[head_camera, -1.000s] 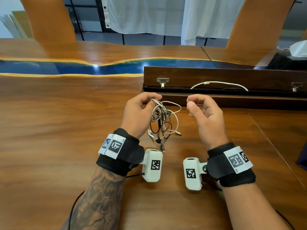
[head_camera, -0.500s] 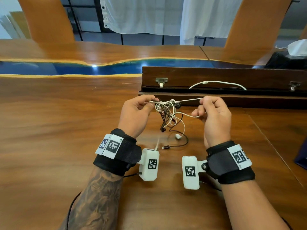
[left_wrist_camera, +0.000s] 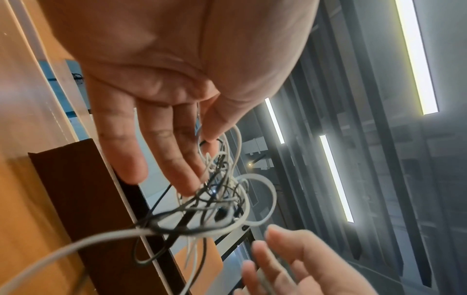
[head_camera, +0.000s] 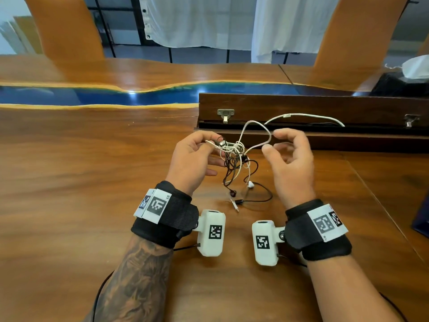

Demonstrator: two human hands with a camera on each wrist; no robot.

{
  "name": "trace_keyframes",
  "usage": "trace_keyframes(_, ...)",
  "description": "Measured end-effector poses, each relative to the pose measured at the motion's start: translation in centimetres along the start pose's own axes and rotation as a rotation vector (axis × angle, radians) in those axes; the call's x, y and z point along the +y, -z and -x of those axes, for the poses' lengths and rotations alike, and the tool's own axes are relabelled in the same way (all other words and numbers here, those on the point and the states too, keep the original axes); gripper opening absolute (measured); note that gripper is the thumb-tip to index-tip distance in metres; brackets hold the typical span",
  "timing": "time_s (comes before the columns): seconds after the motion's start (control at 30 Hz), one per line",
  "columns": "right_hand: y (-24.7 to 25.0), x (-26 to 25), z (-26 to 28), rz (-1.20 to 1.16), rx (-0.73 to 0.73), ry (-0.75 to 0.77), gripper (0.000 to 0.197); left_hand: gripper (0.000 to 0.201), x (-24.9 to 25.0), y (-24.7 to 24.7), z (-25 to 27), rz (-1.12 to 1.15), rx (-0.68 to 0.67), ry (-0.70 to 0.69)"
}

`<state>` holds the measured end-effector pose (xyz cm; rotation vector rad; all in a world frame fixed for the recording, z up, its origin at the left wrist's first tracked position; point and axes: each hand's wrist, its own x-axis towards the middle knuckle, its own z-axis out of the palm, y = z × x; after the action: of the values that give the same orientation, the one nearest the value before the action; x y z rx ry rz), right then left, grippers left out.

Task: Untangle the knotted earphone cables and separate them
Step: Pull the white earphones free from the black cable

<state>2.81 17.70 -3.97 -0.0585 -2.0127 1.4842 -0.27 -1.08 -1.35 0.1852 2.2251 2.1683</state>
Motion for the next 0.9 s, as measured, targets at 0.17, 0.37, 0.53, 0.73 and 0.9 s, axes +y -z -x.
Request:
trace_keyframes(0.17,-0.03,-0.49,0.12,-0.044,-0.202,-0.03,0.014,0.026,0.07,-0.24,0.05,0.019,0.015,-0.015)
trace_keyframes(0.37,-0.45,-0.28,0.43,-0.116,-0.419,-0.157,0.011,0.024,0.12,-0.38,0.21,0.05,0.024,-0.007)
trace_keyframes(0.53,-0.66,-0.27,0.39,-0.173,-0.289,-0.099,0.009,0.019,0.08,-0.51,0.15,0.041,0.032,0.028)
trace_keyframes(0.73,-0.11,-0.83,0.4,-0.224,-0.259,0.011,0.022,0.018,0.0,-0.71,0.14,0.005,0.037,0.029)
trace_keyframes(0.9,-0.44,-0.4,0.47,-0.125,-0.376,0.003,0.025,0.019,0.23,-0.71,0.37,0.055,0.016,0.005)
